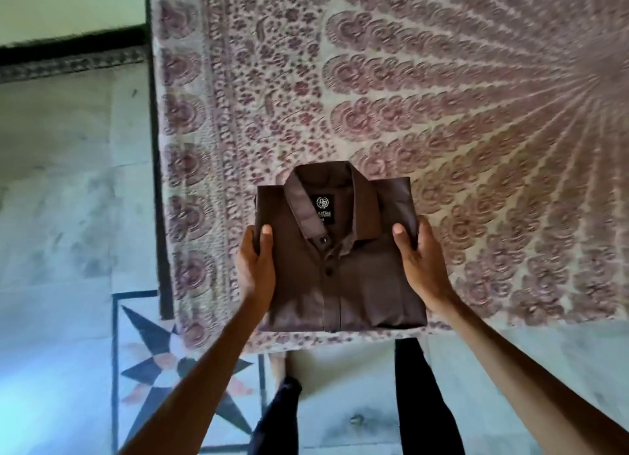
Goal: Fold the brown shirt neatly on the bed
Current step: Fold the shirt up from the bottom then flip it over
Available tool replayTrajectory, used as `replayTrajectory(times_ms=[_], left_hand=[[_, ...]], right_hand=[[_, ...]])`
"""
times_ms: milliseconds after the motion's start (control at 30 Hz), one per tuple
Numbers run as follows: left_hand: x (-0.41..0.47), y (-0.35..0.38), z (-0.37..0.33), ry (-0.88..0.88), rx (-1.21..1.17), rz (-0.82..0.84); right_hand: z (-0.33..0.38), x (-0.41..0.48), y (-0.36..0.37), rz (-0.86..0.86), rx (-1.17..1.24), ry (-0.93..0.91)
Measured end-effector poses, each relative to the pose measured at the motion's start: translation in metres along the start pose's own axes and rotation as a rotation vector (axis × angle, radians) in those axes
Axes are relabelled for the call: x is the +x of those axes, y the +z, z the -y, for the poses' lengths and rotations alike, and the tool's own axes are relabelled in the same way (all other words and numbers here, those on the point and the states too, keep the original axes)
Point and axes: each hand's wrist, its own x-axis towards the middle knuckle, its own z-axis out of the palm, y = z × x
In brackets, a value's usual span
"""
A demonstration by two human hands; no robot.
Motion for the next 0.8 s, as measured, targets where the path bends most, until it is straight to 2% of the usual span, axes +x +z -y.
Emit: replayTrajectory(times_ms=[167, 300, 400, 500, 567, 633, 700, 733, 800], left_hand=[[0.006, -0.090, 0.057, -0.003, 0.103, -0.036], [0.015, -0.128, 0.082, -0.012, 0.088, -0.068], [0.026, -0.136, 0.097, -0.012, 0.092, -0.016], [0.040, -0.136, 0.110, 0.007, 0.179, 0.067], [0.043, -0.135, 0.112, 0.022, 0.195, 0.025], [0.040, -0.136, 0.109, 0.098, 0.169, -0.078], [0.035, -0.136, 0.106, 0.277, 0.260, -0.150], [0.031, -0.133, 0.104, 0.361, 0.341, -0.139], [0.026, -0.120, 0.102, 0.473, 0.512, -0.034]], right_hand=[[0.005, -0.050, 0.097, 0.004, -0.032, -0.029], [0.004, -0.058, 0.145, -0.070, -0.160, -0.100], [0.003, -0.049, 0.160, -0.087, -0.251, -0.170], [-0.010, -0.032, 0.159, -0.058, -0.372, -0.130], [-0.014, -0.028, 0.157, -0.055, -0.517, -0.098], [-0.008, -0.029, 0.157, -0.161, -0.675, -0.115], [0.004, -0.034, 0.159, -0.314, -0.740, -0.260], [0.012, -0.037, 0.163, -0.336, -0.731, -0.354], [0.017, -0.035, 0.172, -0.227, -0.703, -0.481]])
